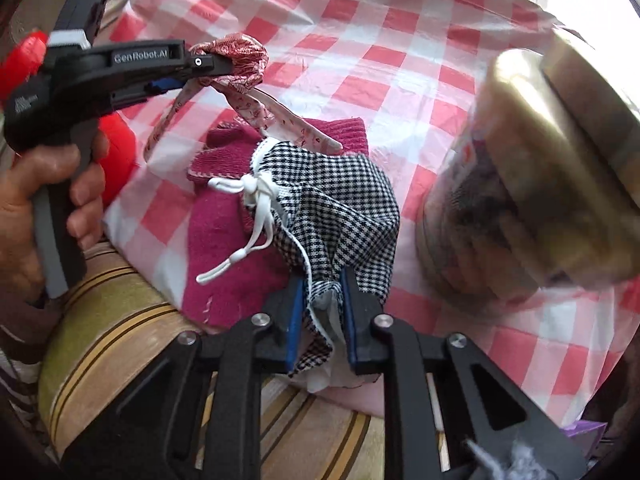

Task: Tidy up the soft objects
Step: 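Grasp the gingham pouch with the right tool while the left tool grasps the pink floral cloth, then carry gingham pouch into box and release with right tool while left tool releases floral cloth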

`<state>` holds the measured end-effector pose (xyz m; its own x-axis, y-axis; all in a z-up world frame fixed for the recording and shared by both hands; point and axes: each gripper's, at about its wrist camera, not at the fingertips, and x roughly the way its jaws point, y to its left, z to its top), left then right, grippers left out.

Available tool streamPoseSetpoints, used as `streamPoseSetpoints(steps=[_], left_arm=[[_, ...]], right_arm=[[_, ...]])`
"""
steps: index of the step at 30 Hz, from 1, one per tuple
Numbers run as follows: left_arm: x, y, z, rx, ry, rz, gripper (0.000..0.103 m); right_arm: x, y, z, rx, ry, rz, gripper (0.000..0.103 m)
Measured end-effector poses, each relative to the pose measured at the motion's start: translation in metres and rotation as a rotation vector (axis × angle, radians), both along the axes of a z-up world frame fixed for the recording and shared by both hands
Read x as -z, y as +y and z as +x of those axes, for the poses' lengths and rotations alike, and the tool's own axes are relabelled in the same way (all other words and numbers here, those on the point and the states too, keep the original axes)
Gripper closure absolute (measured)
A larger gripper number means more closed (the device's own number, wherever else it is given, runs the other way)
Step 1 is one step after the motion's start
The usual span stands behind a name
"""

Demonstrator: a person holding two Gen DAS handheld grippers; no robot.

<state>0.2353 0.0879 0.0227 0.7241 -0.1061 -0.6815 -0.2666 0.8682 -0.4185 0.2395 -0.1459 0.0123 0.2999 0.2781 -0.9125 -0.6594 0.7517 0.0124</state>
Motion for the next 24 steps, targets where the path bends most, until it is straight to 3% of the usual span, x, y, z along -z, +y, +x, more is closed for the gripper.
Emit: streamPoseSetpoints(steps=[14, 24], left_arm=[[-0.031, -0.027, -0.042, 0.016, -0.087, -0.027, 0.073], [-0.049, -0.061, -0.079, 0.069, -0.133, -0.074, 0.073]], right_arm=[[-0.048, -0.087, -0.038, 0.109, 0.079, 0.229, 0.083], [-0.084, -0.199, -0.075, 0.304, 0.007, 0.254, 0.084]])
